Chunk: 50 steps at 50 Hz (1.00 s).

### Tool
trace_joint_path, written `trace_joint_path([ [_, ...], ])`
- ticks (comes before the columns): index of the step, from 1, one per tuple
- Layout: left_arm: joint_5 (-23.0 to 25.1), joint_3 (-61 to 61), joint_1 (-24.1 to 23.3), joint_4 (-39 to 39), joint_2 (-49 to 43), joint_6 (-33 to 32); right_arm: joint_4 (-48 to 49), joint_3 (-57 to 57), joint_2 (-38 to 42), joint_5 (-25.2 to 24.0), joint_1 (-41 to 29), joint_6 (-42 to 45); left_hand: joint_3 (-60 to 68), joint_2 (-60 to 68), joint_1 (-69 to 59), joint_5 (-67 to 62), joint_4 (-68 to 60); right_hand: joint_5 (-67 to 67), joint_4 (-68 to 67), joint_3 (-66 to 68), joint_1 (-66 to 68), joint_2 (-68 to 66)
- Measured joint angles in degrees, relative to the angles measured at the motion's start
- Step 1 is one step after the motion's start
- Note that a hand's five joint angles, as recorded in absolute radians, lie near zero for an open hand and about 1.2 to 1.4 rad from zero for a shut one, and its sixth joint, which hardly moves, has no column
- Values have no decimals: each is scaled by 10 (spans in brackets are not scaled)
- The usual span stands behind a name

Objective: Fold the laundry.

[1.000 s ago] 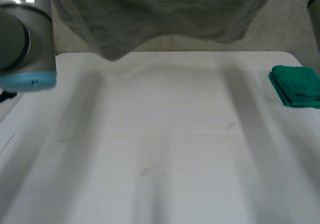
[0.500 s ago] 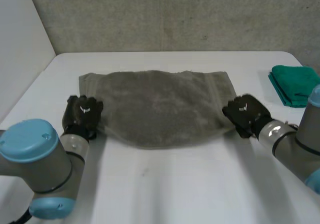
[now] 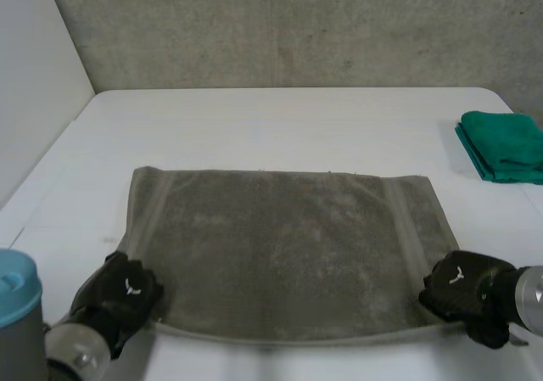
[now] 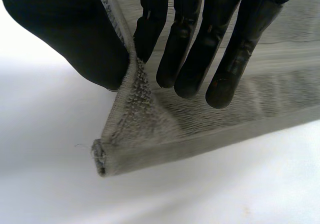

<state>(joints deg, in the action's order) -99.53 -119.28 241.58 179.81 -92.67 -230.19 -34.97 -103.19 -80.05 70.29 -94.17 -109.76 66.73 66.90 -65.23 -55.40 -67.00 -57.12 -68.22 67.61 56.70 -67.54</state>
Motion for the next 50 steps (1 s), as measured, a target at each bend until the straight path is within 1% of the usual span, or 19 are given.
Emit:
trace_joint_path([
  [6, -4, 92, -4, 93, -96, -2, 94, 76, 67, 21, -33, -87, 0, 0, 0, 0, 0, 0, 0, 0, 0, 0],
  [7, -4, 92, -4, 93, -96, -2, 94, 76, 67, 21, -33, -87, 0, 0, 0, 0, 0, 0, 0, 0, 0, 0],
  [11, -8, 185, -3, 184, -190, -2, 177, 161, 136, 73, -80, -147, 0, 0, 0, 0, 0, 0, 0, 0, 0, 0],
  [12, -8, 185, -3, 184, -190, -2, 177, 161, 136, 73, -80, -147, 0, 0, 0, 0, 0, 0, 0, 0, 0, 0],
  [16, -9, 273, -3, 261, -278, -3, 250, 225, 195, 116, -106, -165, 0, 0, 0, 0, 0, 0, 0, 0, 0, 0],
  [19, -10, 301, -3, 279, -304, -5, 276, 245, 214, 125, -110, -166, 0, 0, 0, 0, 0, -1, 0, 0, 0, 0],
  [20, -10, 350, -3, 303, -349, -8, 314, 277, 246, 136, -115, -166, 0, 0, 0, 0, 0, -1, 0, 0, 0, 0],
  [28, -9, 486, 8, 324, -466, -30, 387, 381, 344, 155, -125, -165, -1, -1, 0, 0, 1, -1, 0, 0, 0, 0],
  [33, -8, 531, 13, 331, -505, -35, 412, 436, 396, 158, -130, -166, -22, -23, 3, 4, 25, -1, 0, 0, 0, 0],
  [36, -8, 550, 14, 341, -520, -36, 438, 462, 423, 160, -134, -166, -59, -65, 43, 41, 62, 0, 0, 0, 0, 0],
  [37, -8, 554, 15, 344, -524, -37, 446, 468, 430, 161, -135, -166, -106, -108, 100, 90, 109, 28, 33, -37, -27, 37],
  [38, -9, 559, 14, 350, -528, -36, 457, 474, 437, 163, -135, -167, -210, -224, 221, 197, 215, 129, 145, -141, -119, 141],
  [39, -10, 561, 14, 353, -530, -36, 462, 476, 440, 165, -136, -168, -273, -278, 292, 261, 280, 183, 201, -197, -170, 198],
  [40, -11, 562, 14, 356, -531, -36, 467, 479, 443, 167, -136, -170, -273, -278, 292, 261, 280, 319, 337, -334, -303, 350],
  [41, -12, 562, 14, 357, -531, -36, 469, 480, 444, 168, -136, -171, -420, -437, 456, 411, 431, 354, 371, -369, -325, 373],
  [42, -15, 562, 12, 360, -532, -36, 471, 481, 445, 170, -137, -173, -499, -510, 524, 487, 508, 354, 371, -369, -325, 373],
  [44, -18, 560, 11, 362, -531, -36, 476, 482, 444, 176, -137, -183, -499, -510, 524, 487, 508, 354, 371, -369, -325, 373],
  [45, -21, 556, 8, 363, -529, -35, 476, 479, 437, 179, -137, -195, -546, -551, 542, 526, 554, 534, 548, -552, -449, 550],
  [50, -36, 529, 0, 363, -501, -33, 473, 454, 386, 183, -135, -242, -546, -551, 542, 526, 554, 534, 548, -552, -449, 550],
])
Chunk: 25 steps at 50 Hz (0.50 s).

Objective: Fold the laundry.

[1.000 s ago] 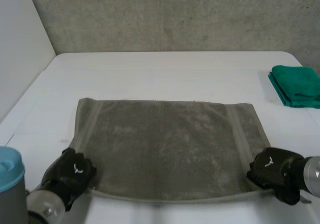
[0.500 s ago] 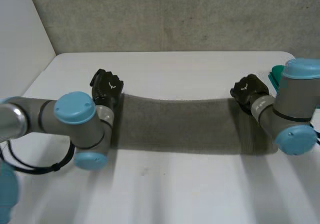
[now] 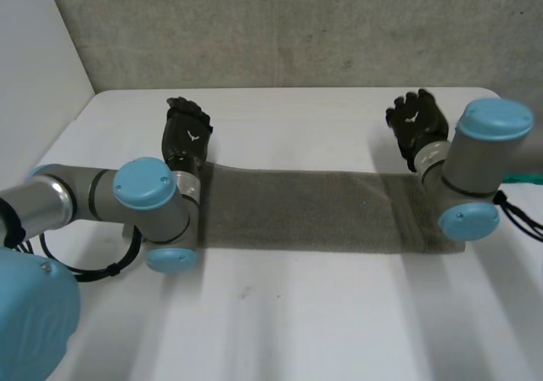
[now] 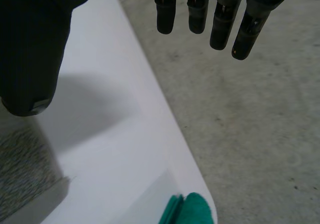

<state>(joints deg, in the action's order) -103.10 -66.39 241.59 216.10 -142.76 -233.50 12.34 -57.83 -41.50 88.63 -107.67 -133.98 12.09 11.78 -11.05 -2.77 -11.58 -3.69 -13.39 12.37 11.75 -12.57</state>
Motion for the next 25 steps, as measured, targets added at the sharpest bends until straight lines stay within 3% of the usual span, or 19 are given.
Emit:
trace_joint_path([
  [8, -5, -120, 1, -4, 158, 33, -27, -93, -186, -7, 6, -100, 0, 0, 0, 0, 0, 0, 0, 0, 0, 0],
  [13, 32, -215, 17, -17, 278, 96, -109, -143, -270, -34, 20, -128, 0, 0, 0, 0, 0, 0, 0, 0, 0, 0],
  [19, 95, -289, 67, -73, 367, 173, -199, -211, -312, -93, 47, -143, 0, 0, 0, 0, 0, 0, 0, 0, 0, 0],
  [25, 124, -314, 102, -142, 384, 223, -207, -282, -320, -131, 62, -147, 0, 0, 0, 0, 0, 0, 0, 0, 0, 0],
])
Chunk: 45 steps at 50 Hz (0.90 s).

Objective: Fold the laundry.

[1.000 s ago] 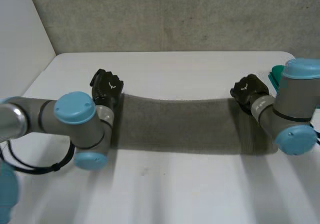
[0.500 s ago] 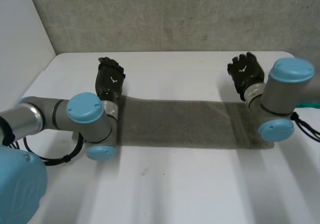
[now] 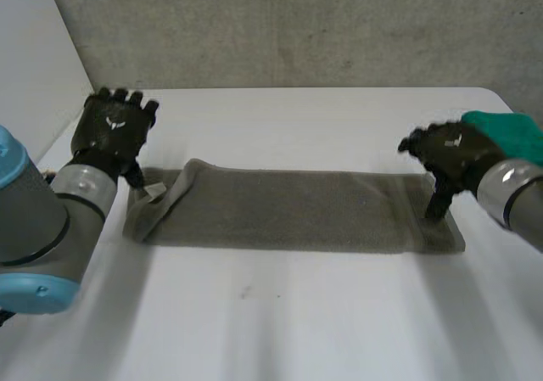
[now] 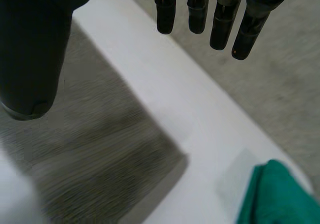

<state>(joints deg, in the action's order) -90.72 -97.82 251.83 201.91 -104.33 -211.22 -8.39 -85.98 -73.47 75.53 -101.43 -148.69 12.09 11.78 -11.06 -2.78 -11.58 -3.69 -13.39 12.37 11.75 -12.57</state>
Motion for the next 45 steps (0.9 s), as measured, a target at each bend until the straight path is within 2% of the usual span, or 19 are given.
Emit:
trace_joint_path([
  [6, 2, -11, 24, -46, -26, 24, 45, -76, 3, -17, 9, 1, 21, 22, -25, -19, -24, 0, 0, 0, 0, 0],
  [8, 1, -12, 27, -50, -38, 24, 58, -89, 4, -18, 11, 1, 58, 62, -75, -54, -63, 0, 0, 0, 0, 0],
  [20, -17, -11, 29, -53, -112, 20, 119, -123, 51, -17, 36, 9, 147, 150, -161, -144, -154, -59, -63, 73, 52, -65],
  [25, -41, -2, 29, -51, -131, 17, 130, -123, 68, -17, 43, 10, 326, 334, -353, -318, -333, -75, -82, 90, 67, -83],
  [31, -72, 23, 32, -38, -155, 12, 136, -123, 82, -17, 46, 10, 427, 432, -424, -411, -434, -84, -87, 96, 72, -90],
  [41, -89, 50, 64, -30, -183, -29, 137, -124, 86, -18, 46, 10, 437, 440, -435, -423, -442, -85, -88, 96, 72, -90],
  [45, -86, 46, 70, -30, -182, -42, 138, -124, 88, -19, 46, 10, 352, 354, -348, -344, -356, -95, -104, 112, 85, -104],
])
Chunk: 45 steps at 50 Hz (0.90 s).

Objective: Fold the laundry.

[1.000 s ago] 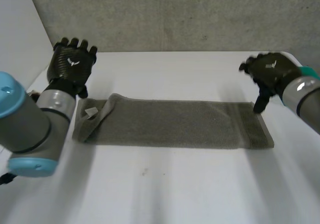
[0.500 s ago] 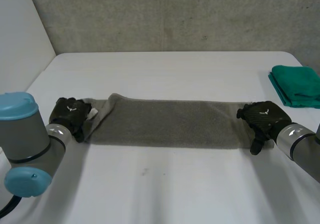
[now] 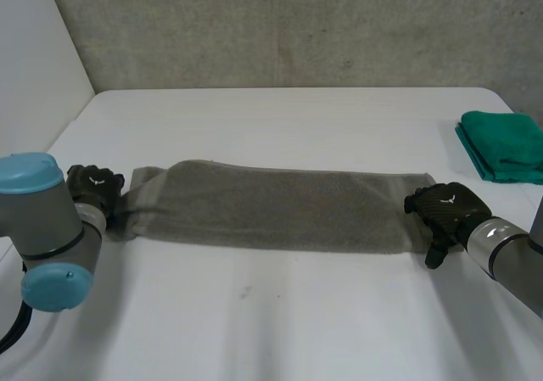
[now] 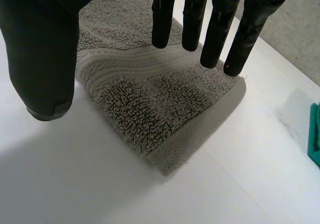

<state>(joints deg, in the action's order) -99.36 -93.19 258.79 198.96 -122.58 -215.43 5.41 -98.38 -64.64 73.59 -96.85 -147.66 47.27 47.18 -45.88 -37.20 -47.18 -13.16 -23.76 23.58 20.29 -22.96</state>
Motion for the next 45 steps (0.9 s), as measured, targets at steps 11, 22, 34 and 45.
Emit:
trace_joint_path([
  [11, 3, -22, -7, 11, 35, -3, 13, 0, 11, -7, 7, 0, -242, -243, 225, 249, 248, -54, -59, 61, 50, -67],
  [22, 4, -44, -6, 16, 67, 3, 40, 5, 38, -3, 14, 19, -252, -251, 225, 259, 254, -72, -74, 78, 62, -83],
  [34, 3, -49, -4, 16, 69, 5, 51, 20, 61, 3, 42, 56, -252, -251, 226, 259, 254, -197, -441, 440, 202, -435],
  [45, 3, -53, -4, 16, 81, 11, 53, 16, 22, -1, 82, 57, -252, -251, 226, 259, 254, -359, -442, 440, 357, -444],
])
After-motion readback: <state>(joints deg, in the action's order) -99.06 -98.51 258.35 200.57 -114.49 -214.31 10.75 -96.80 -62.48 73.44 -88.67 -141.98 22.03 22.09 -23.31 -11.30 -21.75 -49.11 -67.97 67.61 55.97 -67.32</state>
